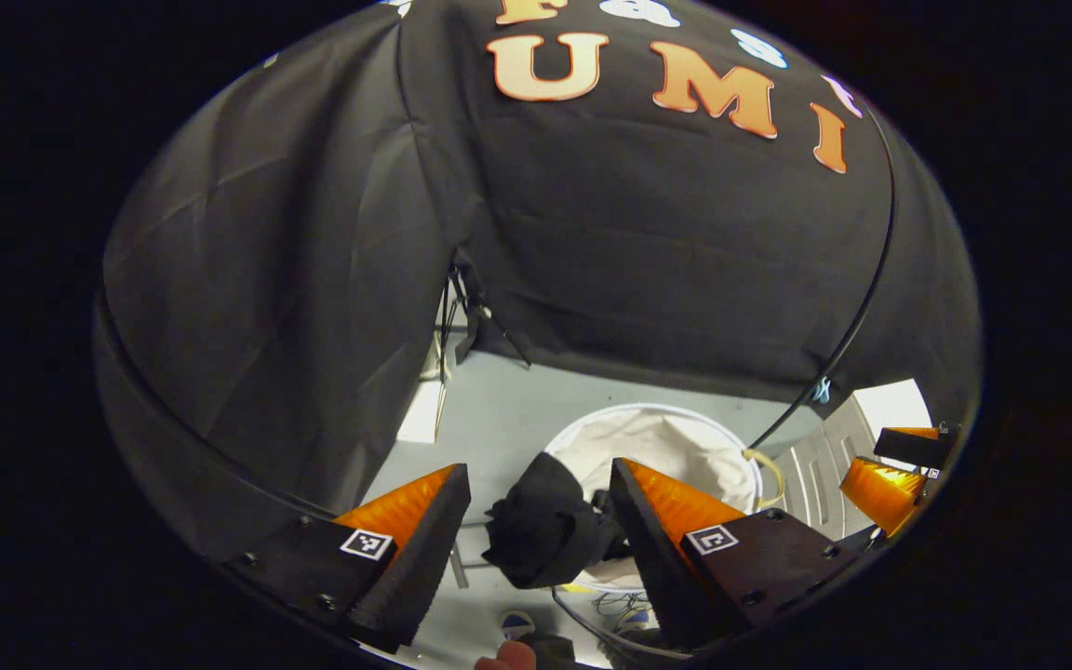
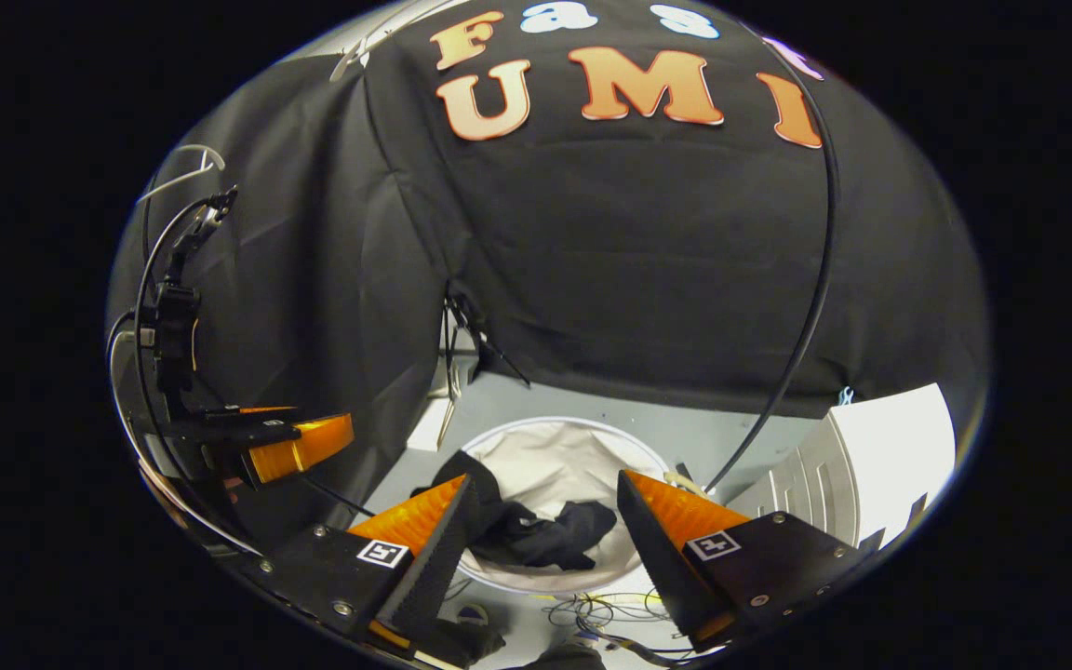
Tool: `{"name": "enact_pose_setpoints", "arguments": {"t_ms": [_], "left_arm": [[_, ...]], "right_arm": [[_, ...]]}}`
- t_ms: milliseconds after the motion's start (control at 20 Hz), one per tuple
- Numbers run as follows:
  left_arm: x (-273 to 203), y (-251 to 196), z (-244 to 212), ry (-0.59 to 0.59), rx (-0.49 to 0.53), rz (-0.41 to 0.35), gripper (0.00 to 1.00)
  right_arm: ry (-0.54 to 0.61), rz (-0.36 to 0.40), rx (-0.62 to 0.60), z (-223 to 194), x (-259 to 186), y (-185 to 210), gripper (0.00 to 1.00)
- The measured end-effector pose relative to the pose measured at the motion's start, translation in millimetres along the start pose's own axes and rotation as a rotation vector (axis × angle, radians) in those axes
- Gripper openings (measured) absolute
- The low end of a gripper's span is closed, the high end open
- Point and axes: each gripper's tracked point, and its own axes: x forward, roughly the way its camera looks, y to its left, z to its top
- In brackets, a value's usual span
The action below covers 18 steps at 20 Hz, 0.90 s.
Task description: Grasp the clothes on the hanger with both hands and then place them into the laundry hamper below.
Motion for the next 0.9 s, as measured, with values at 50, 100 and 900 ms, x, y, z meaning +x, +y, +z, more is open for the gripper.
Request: {"name": "enact_pose_setpoints", "arguments": {"t_ms": [50,100,900], "left_arm": [[-7.0,-2.8,15.2,-0.029,-0.012,-0.013,0.98],[-14.9,-6.8,32.9,-0.061,-0.022,-0.024,0.98],[-159.6,-44.8,239.8,-0.568,-0.031,-0.14,1.0]], "right_arm": [[-0.033,0.001,0.003,12.7,-8.6,1.3,0.93],[-0.065,0.0,0.001,26.5,-15.2,-1.0,0.93],[-0.592,-0.04,-0.053,264.0,-185.0,8.7,1.0]]}}
